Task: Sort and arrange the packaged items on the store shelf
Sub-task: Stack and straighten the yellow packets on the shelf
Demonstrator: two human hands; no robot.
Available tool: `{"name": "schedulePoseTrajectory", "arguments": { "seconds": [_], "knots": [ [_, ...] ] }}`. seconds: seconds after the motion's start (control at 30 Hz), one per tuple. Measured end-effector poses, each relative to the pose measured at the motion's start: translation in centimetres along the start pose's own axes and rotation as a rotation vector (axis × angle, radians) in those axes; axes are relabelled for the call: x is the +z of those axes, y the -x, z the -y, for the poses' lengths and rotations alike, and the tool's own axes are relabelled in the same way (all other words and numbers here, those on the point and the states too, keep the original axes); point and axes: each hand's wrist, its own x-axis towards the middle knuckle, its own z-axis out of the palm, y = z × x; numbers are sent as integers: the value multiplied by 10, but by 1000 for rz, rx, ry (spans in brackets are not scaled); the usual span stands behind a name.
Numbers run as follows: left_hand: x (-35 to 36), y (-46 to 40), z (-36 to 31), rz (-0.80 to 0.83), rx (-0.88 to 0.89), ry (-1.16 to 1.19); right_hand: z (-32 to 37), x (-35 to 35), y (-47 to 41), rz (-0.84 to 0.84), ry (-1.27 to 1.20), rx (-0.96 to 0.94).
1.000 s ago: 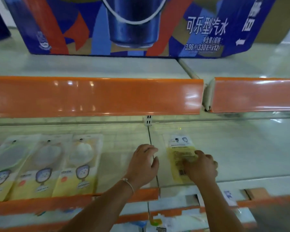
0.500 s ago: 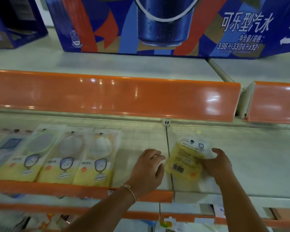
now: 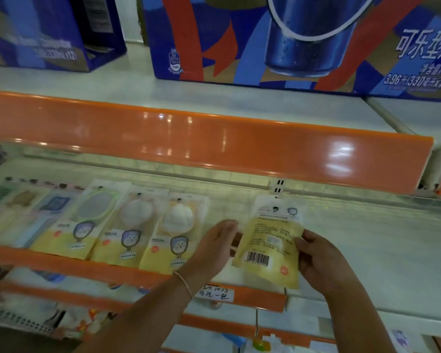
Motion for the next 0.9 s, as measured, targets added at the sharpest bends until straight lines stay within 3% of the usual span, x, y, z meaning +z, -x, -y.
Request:
{"name": "schedulePoseTrajectory", "arguments": {
  "seconds": [0.07,0.13,0.27,0.53,0.6,0.7,0.9],
  "knots": [
    [-18,0,-12,40,-192,205,-6,20,6,103,0,-8],
    [-37,5,-23,74,-276,245,-13,42,10,189,14,0],
    [-79,8,-16,16,-166,277,-27,87,12,247,128,-9],
    [-147,17,7,-156,-52,344,-55,178,19,78,480,-133],
    [-160,23,5,-109,23,248,-61,200,26,117,543,-142],
    [-172,36,-2,-102,293,-76,-72,228,33,203,478,-73],
    [-180,56,-7,-103,730,-617,-94,238,35,439,-82,158]
  ]
}}
